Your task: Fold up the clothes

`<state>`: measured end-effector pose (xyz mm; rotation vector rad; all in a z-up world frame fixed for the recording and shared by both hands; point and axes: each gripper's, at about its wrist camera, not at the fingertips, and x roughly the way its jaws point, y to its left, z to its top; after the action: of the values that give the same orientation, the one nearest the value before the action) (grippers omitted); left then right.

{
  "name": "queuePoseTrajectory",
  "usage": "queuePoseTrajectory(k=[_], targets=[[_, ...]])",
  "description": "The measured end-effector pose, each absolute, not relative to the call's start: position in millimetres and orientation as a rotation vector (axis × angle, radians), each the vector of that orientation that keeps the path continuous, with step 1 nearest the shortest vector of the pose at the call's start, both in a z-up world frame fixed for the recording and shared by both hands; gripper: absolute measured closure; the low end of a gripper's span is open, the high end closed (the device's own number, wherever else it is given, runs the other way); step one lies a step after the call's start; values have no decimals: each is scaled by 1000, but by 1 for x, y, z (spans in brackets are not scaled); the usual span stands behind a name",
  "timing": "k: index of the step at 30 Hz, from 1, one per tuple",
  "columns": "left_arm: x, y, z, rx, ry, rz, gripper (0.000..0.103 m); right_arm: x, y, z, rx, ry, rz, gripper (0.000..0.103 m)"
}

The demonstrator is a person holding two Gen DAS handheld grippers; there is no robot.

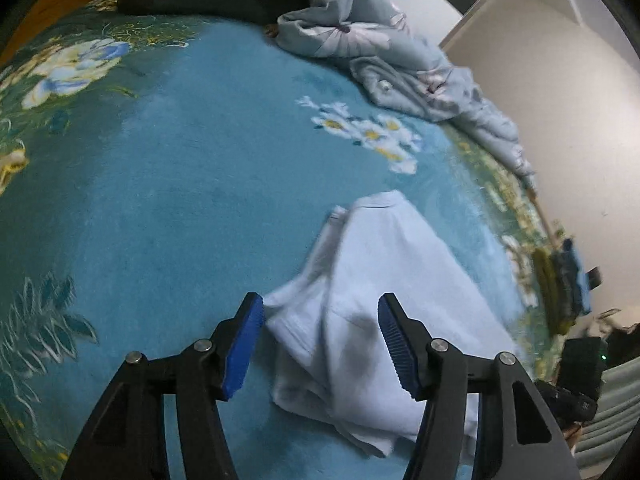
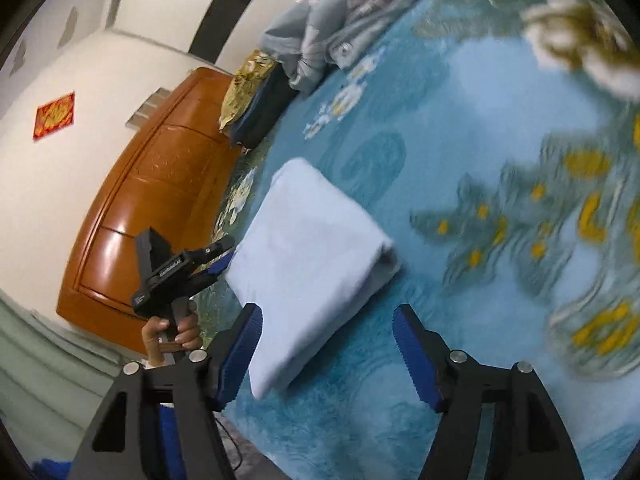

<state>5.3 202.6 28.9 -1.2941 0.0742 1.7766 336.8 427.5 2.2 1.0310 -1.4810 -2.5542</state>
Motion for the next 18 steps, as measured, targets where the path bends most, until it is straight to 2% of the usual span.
queuePoseTrajectory(k=[5, 12, 15, 18], targets=[[-4, 211, 27, -1276, 144, 1750, 42, 324, 406, 1, 1047, -1476, -2596, 26], [-14, 225, 11, -1334, 153, 1679, 42, 300, 371, 0, 1006, -1477, -2605, 25], [-12, 229, 9, -1316, 164, 1670, 36, 301, 366, -3, 948, -1547, -2616, 25], [-7, 230, 9, -1312, 121, 1634, 35, 302, 362, -4, 908, -1584, -2614, 27]])
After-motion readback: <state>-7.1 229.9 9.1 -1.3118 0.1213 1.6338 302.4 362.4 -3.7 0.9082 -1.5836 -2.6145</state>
